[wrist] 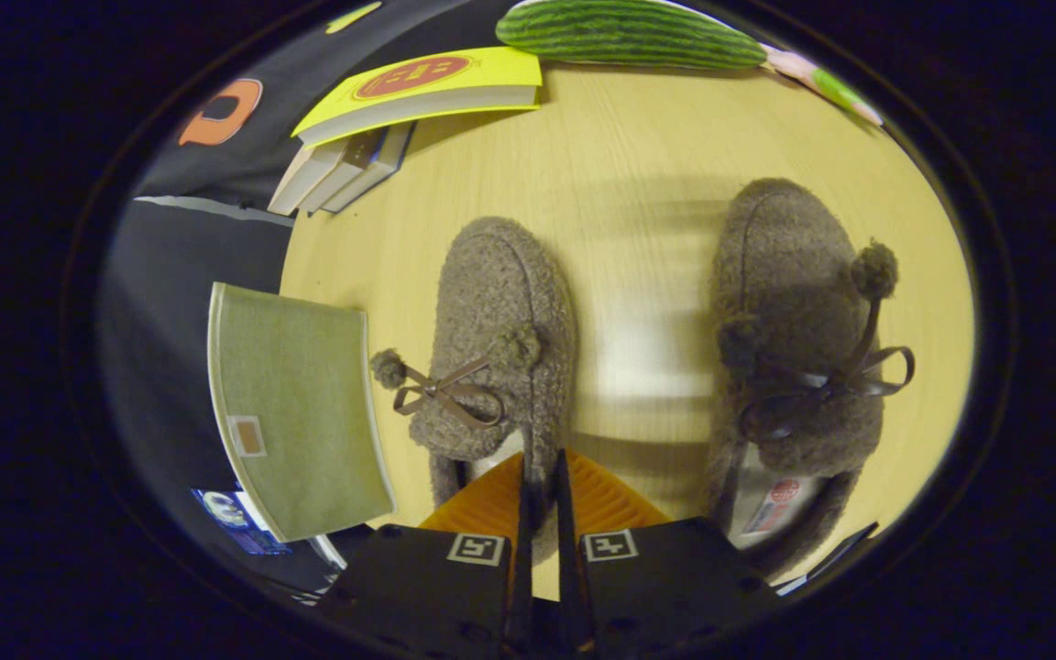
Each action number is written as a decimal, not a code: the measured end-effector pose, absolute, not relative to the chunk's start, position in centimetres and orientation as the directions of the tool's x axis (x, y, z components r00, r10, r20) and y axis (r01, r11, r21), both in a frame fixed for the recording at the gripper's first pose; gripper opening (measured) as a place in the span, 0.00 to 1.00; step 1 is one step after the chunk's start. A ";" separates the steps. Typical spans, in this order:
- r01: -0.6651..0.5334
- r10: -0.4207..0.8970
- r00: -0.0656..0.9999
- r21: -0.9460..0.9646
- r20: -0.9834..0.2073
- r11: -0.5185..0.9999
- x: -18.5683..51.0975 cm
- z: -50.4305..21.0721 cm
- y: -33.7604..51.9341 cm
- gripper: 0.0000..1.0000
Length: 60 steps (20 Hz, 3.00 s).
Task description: Open the storage box then place both shoes into the box .Put the left shoe in first, then the right shoe, with the right side of both shoes facing outward in a uniform manner.
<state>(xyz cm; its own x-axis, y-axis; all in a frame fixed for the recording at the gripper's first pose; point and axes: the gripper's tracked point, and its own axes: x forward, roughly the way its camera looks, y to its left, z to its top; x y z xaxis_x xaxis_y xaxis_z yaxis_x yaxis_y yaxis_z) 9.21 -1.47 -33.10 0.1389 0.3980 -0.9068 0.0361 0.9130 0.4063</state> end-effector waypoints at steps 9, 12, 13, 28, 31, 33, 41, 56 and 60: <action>0.078 0.443 0.149 0.458 -0.884 0.886 5.4 -29.6 0.8 0.06; 0.091 0.485 0.170 0.504 -0.858 0.859 3.6 -25.8 2.3 0.06; 0.085 0.488 0.187 0.509 -0.852 0.857 2.9 -24.2 2.5 0.06; -0.069 0.580 0.297 0.589 -0.759 0.806 3.0 -10.2 23.6 0.06; -0.059 0.585 0.259 0.592 -0.768 0.804 3.3 -13.3 28.1 0.06; -0.042 0.571 0.240 0.579 -0.785 0.814 3.6 -15.8 29.6 0.06; -0.013 0.474 0.218 0.483 -0.853 0.875 3.5 -21.7 32.1 0.06; -0.025 0.526 0.305 0.545 -0.794 0.838 4.6 -18.4 32.2 0.98; -0.079 0.519 0.359 0.529 -0.776 0.845 3.9 -15.1 30.2 1.00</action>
<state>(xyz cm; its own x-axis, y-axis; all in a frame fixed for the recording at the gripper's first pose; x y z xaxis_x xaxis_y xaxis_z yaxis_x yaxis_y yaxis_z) 3.90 30.24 -15.09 0.3586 0.5190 -0.7759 -0.0787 0.8450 0.5289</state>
